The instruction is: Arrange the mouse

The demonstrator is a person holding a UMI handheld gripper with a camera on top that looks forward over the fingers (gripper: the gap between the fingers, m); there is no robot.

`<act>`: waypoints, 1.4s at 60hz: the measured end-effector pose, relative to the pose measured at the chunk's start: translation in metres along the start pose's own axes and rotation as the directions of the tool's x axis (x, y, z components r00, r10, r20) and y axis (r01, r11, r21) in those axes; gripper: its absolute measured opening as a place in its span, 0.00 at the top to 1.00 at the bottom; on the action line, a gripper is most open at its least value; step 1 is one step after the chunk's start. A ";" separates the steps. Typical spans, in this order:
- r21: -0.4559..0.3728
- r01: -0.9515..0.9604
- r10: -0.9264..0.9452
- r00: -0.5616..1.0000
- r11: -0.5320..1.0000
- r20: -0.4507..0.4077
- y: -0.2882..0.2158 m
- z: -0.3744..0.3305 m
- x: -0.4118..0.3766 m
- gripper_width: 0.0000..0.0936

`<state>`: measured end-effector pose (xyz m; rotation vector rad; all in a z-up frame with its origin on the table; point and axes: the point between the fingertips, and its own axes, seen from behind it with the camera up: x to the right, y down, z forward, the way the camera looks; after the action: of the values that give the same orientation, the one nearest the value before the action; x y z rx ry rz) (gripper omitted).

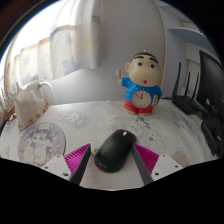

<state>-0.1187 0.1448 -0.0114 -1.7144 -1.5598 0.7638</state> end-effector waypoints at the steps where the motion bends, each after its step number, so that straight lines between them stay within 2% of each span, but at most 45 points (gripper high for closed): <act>1: 0.000 0.003 -0.003 1.000 1.000 0.002 -0.002 0.003 -0.001 0.08; 12: 0.006 0.037 -0.037 0.999 0.999 0.038 -0.019 0.030 -0.013 0.10; 18: 0.006 0.047 -0.048 0.997 0.999 0.057 -0.024 0.037 -0.017 0.22; 21: 0.005 0.053 -0.053 0.997 0.999 0.057 -0.025 0.040 -0.015 0.33; 23: 0.004 0.053 -0.053 0.997 0.999 0.055 -0.026 0.042 -0.014 0.45; 28: -0.009 0.066 -0.065 0.996 0.998 0.059 -0.027 0.042 -0.015 0.50; 32: -0.015 0.079 -0.079 0.996 0.997 0.051 -0.032 0.039 -0.015 0.52; 38: 0.016 0.076 -0.077 0.996 0.997 0.055 -0.060 0.017 -0.028 0.52; 45: 0.058 0.045 -0.052 0.991 0.997 0.121 -0.099 -0.022 -0.075 0.52; 51: 0.068 0.048 -0.060 0.979 0.997 0.193 -0.110 -0.043 -0.132 0.53; 56: 0.059 0.084 -0.095 0.971 0.995 0.218 -0.096 -0.043 -0.175 0.53; 61: 0.022 0.108 -0.110 0.967 0.994 0.232 -0.062 -0.034 -0.211 0.52; 71: -0.073 0.141 -0.124 0.973 0.987 0.196 0.008 -0.018 -0.236 0.50; 73: -0.055 0.144 -0.132 0.973 0.988 0.188 0.007 -0.019 -0.236 0.48; 76: -0.068 0.161 -0.149 0.976 0.985 0.161 0.008 -0.022 -0.232 0.38; 80: -0.094 0.156 -0.142 0.979 0.983 0.146 0.001 -0.036 -0.229 0.06; 82: -0.097 0.142 -0.127 0.982 0.985 0.143 -0.006 -0.047 -0.228 0.11; 84: -0.112 0.131 -0.115 0.984 0.985 0.135 -0.013 -0.061 -0.223 0.10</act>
<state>-0.1015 -0.0819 0.0301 -1.6631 -1.8146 0.7422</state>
